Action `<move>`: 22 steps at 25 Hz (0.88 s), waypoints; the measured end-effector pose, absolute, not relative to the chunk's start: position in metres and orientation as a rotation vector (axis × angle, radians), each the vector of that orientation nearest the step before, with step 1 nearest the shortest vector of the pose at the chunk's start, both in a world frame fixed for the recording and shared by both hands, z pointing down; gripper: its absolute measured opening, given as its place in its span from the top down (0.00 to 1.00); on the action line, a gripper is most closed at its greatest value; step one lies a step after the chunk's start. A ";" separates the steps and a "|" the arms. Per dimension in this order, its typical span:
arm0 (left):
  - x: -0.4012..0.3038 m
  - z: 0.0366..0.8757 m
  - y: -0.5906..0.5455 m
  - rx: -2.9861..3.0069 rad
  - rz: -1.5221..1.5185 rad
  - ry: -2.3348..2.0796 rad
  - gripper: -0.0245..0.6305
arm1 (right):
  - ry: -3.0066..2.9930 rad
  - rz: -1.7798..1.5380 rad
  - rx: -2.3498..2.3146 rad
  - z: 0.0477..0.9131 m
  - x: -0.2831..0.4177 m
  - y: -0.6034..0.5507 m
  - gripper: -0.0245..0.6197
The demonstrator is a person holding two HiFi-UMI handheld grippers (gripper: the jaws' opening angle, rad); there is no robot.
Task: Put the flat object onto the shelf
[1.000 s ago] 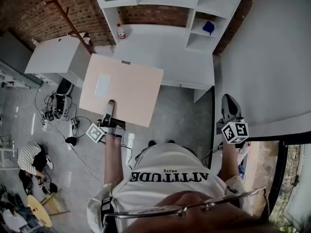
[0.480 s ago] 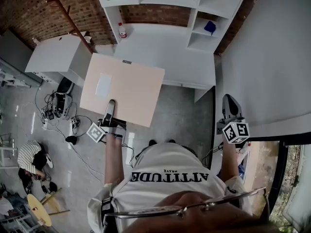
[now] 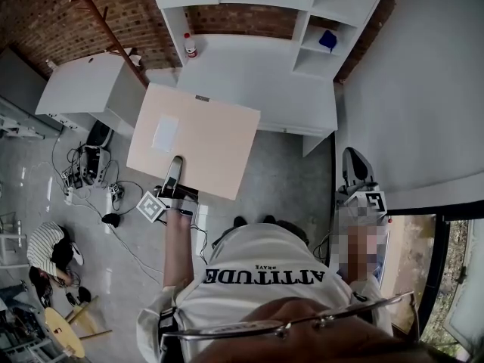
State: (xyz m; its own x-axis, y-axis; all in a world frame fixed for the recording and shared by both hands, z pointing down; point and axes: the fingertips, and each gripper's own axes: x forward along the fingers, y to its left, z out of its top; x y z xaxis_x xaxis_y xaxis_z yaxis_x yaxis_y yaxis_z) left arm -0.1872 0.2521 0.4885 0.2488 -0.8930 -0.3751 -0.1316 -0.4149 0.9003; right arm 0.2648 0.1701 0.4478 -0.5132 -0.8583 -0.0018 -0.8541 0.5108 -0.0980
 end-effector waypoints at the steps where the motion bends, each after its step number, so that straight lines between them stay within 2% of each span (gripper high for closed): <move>1: -0.190 0.489 0.252 1.741 -1.229 -0.945 0.51 | 2.689 -0.138 -1.525 0.449 0.261 0.171 0.92; 15: -0.237 0.498 0.257 1.736 -1.183 -0.934 0.51 | 2.703 -0.198 -1.576 0.467 0.208 0.178 0.92; 22: -0.250 0.506 0.239 1.720 -1.181 -0.933 0.51 | 2.695 -0.213 -1.624 0.470 0.204 0.161 0.92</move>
State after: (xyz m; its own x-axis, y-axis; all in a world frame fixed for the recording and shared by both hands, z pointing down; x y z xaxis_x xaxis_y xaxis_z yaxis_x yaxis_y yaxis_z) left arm -0.2499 0.2393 0.5064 0.2825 -0.8987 -0.3354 -0.1183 -0.3796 0.9175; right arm 0.2036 0.1610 0.4695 -0.4695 -0.8793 0.0802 -0.8810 0.4604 -0.1089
